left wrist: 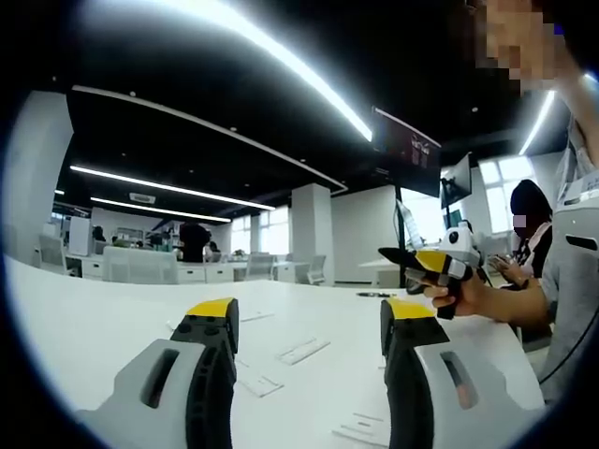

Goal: Locate the socket holder cover, grip the socket holder cover, clip it into the socket holder slot.

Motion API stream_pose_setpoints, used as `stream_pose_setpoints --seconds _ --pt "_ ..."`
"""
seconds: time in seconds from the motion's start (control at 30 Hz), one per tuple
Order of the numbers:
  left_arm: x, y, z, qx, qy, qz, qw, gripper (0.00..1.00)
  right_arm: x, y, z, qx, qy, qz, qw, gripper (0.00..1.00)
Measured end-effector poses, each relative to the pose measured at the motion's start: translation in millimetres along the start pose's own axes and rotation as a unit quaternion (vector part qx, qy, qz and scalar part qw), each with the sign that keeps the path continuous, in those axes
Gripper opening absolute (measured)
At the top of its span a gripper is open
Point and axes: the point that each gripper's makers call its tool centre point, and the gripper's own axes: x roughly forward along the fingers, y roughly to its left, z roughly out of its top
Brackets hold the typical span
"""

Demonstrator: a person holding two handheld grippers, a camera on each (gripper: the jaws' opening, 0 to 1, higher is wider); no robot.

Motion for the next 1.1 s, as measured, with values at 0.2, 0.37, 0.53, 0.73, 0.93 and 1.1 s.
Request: stream_pose_setpoints --seconds 0.2,0.37,0.53,0.73,0.93,1.1 --pt "0.0 0.0 0.1 0.000 0.000 0.000 1.0000 0.61 0.5 0.0 -0.7 -0.001 0.002 0.000 1.0000 0.62" --pt "-0.3 0.4 0.4 0.001 -0.001 0.001 1.0000 0.61 0.6 0.3 -0.9 -0.002 0.002 0.001 1.0000 0.62" --pt "-0.7 1.2 1.0 0.002 -0.002 0.002 1.0000 0.61 0.9 0.5 -1.4 -0.003 0.004 0.001 1.0000 0.62" --pt "-0.4 0.5 0.7 0.002 -0.001 0.002 1.0000 0.62 0.7 -1.3 -2.0 -0.002 0.005 -0.004 1.0000 0.62" --pt "-0.1 -0.1 0.8 0.002 -0.001 0.001 1.0000 0.62 0.2 -2.8 -2.3 0.002 0.006 -0.006 1.0000 0.62" --pt "-0.2 0.7 0.6 0.003 -0.001 0.003 1.0000 0.62 0.7 -1.6 -3.5 0.004 0.008 -0.003 1.0000 0.62"
